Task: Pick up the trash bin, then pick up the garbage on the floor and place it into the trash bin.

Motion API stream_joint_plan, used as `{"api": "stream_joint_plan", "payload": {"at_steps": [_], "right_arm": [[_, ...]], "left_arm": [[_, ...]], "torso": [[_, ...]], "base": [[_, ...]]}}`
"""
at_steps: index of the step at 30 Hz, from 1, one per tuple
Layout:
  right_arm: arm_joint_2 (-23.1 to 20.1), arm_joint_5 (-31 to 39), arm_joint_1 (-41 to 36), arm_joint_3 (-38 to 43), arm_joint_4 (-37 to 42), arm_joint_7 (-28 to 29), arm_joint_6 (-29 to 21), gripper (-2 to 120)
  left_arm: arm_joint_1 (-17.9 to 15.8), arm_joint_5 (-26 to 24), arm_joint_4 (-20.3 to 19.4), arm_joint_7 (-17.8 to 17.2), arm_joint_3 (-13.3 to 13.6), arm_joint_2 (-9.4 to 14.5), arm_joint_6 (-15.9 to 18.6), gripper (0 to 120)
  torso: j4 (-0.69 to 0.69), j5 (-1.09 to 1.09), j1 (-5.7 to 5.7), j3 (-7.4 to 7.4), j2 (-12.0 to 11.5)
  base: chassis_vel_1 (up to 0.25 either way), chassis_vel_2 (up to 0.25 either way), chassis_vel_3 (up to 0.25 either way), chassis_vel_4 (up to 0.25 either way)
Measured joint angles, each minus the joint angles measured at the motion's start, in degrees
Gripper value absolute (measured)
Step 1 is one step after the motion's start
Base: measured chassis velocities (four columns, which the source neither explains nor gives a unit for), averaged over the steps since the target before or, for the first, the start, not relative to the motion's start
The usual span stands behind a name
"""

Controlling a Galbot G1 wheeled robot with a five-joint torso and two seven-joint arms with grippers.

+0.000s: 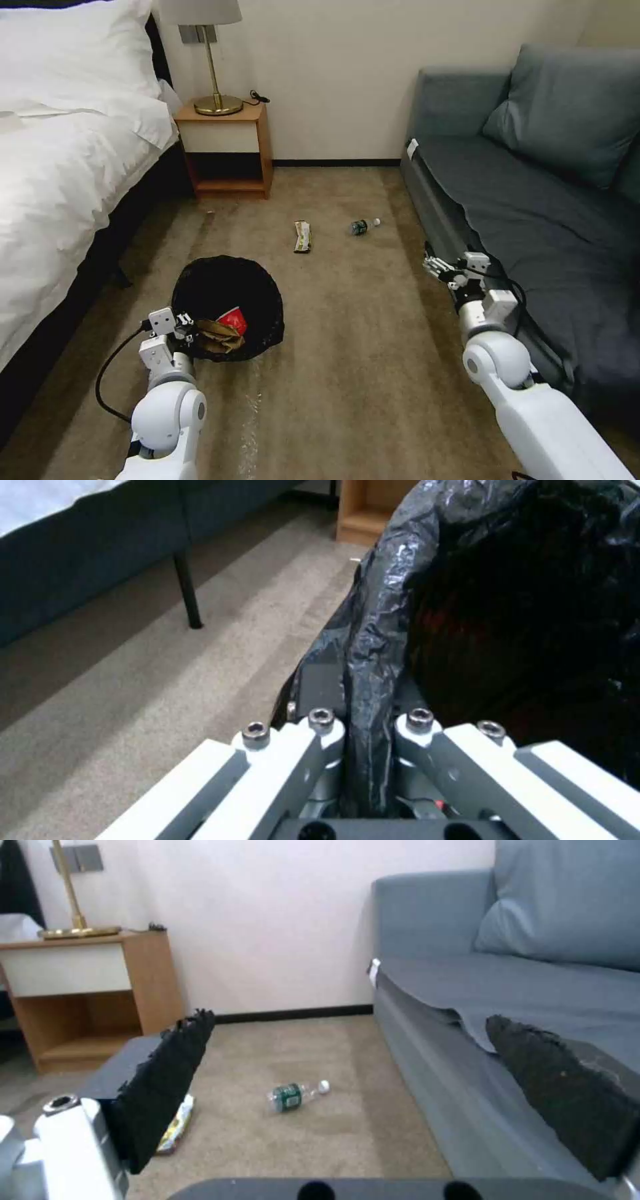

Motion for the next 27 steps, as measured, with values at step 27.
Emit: {"api": "stream_joint_plan", "payload": {"at_steps": [27], "right_arm": [[7.78,-6.30,-4.76,4.46,-1.08,-3.72,3.11,100]], "left_arm": [[-0.18,0.67,-1.53,10.93,-1.30,3.69,2.63,3]], "torso": [[0.00,0.00,0.00,0.01,0.00]], "base": [[0.000,0.000,0.000,0.000]]}}
